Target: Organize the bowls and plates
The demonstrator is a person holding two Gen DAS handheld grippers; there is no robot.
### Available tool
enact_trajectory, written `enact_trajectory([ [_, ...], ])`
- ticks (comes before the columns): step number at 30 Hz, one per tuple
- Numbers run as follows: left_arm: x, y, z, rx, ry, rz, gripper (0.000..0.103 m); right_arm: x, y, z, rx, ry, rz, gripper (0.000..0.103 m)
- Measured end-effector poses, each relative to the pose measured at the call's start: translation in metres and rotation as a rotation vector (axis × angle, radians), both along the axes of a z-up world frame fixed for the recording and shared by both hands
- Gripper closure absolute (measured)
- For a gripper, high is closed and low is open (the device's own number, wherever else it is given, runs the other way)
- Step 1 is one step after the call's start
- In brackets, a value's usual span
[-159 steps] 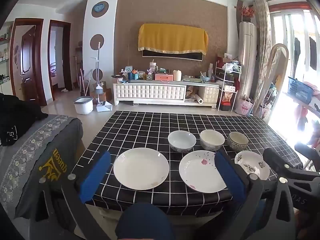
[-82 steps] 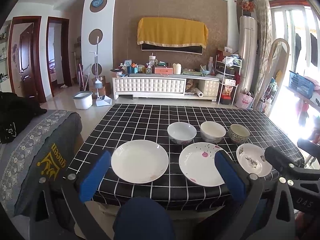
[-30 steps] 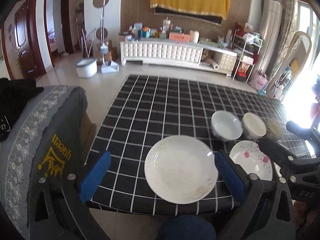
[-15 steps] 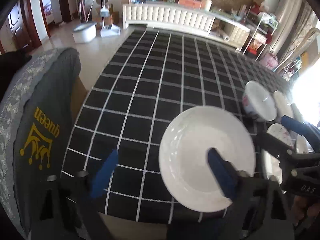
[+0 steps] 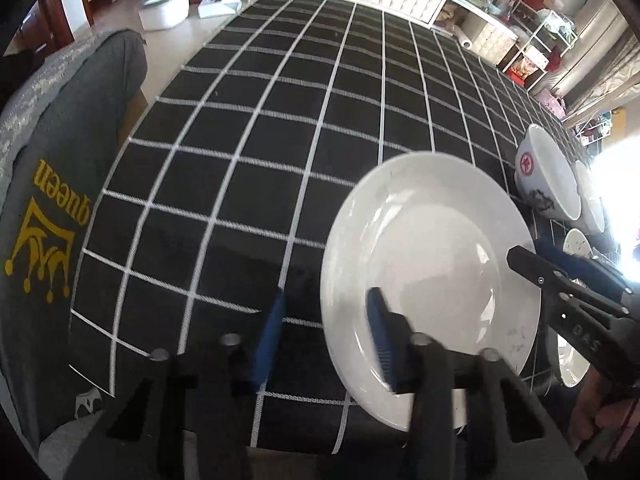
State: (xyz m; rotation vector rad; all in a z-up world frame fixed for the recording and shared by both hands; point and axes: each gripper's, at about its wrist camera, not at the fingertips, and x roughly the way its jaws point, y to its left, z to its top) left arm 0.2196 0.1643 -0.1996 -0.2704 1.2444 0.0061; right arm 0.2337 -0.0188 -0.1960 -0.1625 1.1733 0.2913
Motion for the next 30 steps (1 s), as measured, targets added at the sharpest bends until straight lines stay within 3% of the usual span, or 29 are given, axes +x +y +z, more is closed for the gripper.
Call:
enact_trajectory([
  [2,-0.001,-0.001,-0.004,-0.007,0.012,0.004,0.076,-0.001,-0.002,-0.004,0.001,0.018,-0.009,0.074],
  [6,-0.002,-0.005,-0.004,-0.019,0.007,-0.012,0.088,-0.003,-0.007,-0.006,0.005,0.028,-0.018,0.077],
  [20,-0.004,-0.020,0.011,0.040,-0.004,-0.043,0.087,-0.005,-0.017,0.001,0.043,0.029,-0.054,0.082],
  [30,-0.003,-0.018,0.001,0.040,0.016,-0.029,0.087,0.001,-0.011,-0.006,0.042,0.058,-0.054,0.082],
])
